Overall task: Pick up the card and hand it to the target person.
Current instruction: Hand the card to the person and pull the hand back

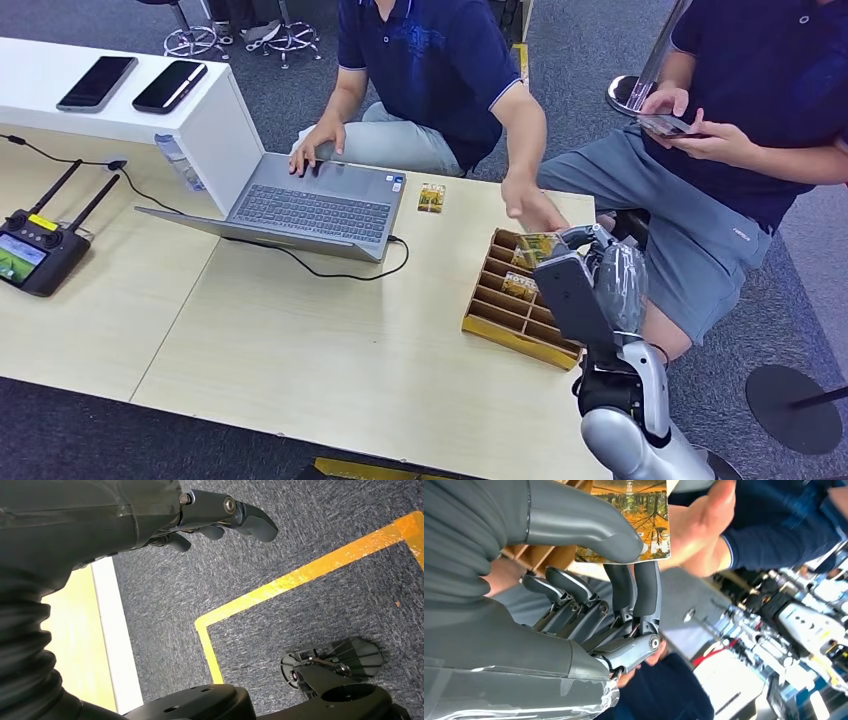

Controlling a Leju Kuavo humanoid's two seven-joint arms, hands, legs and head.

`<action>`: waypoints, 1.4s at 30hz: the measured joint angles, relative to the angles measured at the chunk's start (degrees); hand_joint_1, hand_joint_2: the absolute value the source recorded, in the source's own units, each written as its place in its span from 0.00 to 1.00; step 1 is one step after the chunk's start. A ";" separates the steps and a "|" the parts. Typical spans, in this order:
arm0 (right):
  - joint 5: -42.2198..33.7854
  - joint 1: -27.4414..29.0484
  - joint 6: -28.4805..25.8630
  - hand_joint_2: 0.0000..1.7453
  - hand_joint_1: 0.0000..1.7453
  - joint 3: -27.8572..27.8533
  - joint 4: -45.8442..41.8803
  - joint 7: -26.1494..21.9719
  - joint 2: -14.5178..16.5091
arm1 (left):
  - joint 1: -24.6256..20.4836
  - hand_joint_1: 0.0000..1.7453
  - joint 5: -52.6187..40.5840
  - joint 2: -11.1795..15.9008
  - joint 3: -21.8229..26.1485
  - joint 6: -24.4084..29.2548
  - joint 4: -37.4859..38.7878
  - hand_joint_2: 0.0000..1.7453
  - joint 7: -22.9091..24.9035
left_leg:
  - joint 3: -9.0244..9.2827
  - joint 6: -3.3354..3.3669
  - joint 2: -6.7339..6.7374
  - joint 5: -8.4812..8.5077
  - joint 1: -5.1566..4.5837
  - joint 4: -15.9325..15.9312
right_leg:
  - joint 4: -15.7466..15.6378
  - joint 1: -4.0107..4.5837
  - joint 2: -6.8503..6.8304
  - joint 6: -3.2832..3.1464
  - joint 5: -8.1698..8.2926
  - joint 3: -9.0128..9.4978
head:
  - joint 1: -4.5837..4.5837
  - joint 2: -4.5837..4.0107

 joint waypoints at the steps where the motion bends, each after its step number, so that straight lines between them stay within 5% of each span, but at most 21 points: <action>1: -0.56 -0.02 0.00 1.00 1.00 0.34 0.77 -0.55 0.41 | -0.02 0.00 0.00 0.04 -0.03 -0.14 -0.06 1.00 -0.12 | 0.01 0.00 0.01 0.01 0.01 -0.02 | -0.03 0.01 0.01 -0.01 0.01 0.02 | 0.00 0.00; 2: -0.92 -0.08 0.05 1.00 1.00 0.66 1.42 -1.00 0.76 | -0.04 0.00 -0.05 0.08 -0.14 -0.47 -0.11 0.75 -0.21 | 0.04 -0.01 0.05 0.01 0.01 -0.05 | -0.05 0.02 0.03 -0.02 0.03 0.04 | 0.00 0.00; 5: -1.74 -0.48 -0.05 1.00 1.00 1.47 3.17 -2.42 1.74 | -0.12 0.00 -0.55 0.13 -0.86 -1.53 0.08 0.75 0.61 | 0.07 -0.02 0.11 0.01 0.03 -0.09 | -0.08 0.03 0.09 -0.04 0.05 0.06 | 0.00 0.00; 6: -1.90 -0.58 -0.12 1.00 1.00 1.60 3.45 -2.69 1.95 | -0.09 0.00 -0.44 0.14 -0.86 -1.90 0.08 1.00 1.02 | 0.08 -0.02 0.12 0.02 0.03 -0.11 | -0.10 0.03 0.11 -0.05 0.06 0.06 | 0.00 0.00; 8: -2.02 -0.65 -0.24 1.00 1.00 1.60 3.48 -2.80 2.01 | 0.05 0.00 0.18 0.17 -0.39 -2.60 -0.06 1.00 1.28 | 0.04 -0.01 0.09 0.01 0.03 -0.06 | -0.05 0.03 0.08 -0.04 0.04 0.03 | 0.00 0.00; 10: -2.17 -0.61 -0.35 1.00 0.94 1.44 3.21 -2.79 1.79 | 0.21 0.00 0.93 0.15 0.23 -3.07 -0.09 0.50 0.77 | -0.01 0.00 0.07 -0.01 0.02 -0.02 | -0.01 0.02 0.04 -0.01 0.01 0.00 | 0.00 0.00; 12: -2.49 -0.39 -0.42 1.00 0.45 1.10 2.52 -2.69 1.32 | 0.29 0.00 1.25 0.09 0.46 -3.12 0.06 0.00 0.45 | -0.03 0.01 0.06 -0.02 0.02 0.00 | 0.00 0.02 0.02 0.00 0.00 0.00 | 0.00 0.00; 14: -3.28 0.16 -0.58 1.00 0.00 0.52 1.41 -2.65 0.72 | 0.34 0.00 1.28 0.08 0.42 -2.98 0.14 0.00 0.60 | -0.08 0.01 -0.03 -0.03 0.02 0.03 | 0.04 0.01 -0.06 0.02 -0.04 -0.03 | 0.00 0.00; 24: -23.51 8.53 1.37 1.00 0.00 -7.18 -7.98 -9.45 -5.95 | 1.38 0.00 2.85 0.71 1.71 -1.02 0.05 0.00 -1.06 | -0.17 0.03 -0.41 0.00 0.02 0.11 | 0.04 0.01 -0.43 0.04 -0.12 -0.03 | 0.00 0.00; 32: -45.68 17.01 12.36 1.00 0.00 -13.15 -11.80 -17.22 -11.97 | 2.24 0.00 4.62 1.07 2.88 -0.79 0.29 0.00 -2.79 | -0.16 0.05 -0.55 -0.01 0.01 0.12 | 0.03 0.01 -0.55 0.04 -0.16 0.01 | 0.00 0.00; 42: -50.70 20.50 12.53 1.00 0.00 -15.50 -13.04 -20.62 -13.84 | 2.63 0.00 5.67 1.30 3.74 -0.11 0.23 0.00 -3.44 | -0.20 0.04 -0.31 -0.02 -0.03 0.14 | 0.09 -0.02 -0.31 0.03 -0.10 -0.12 | 0.00 0.00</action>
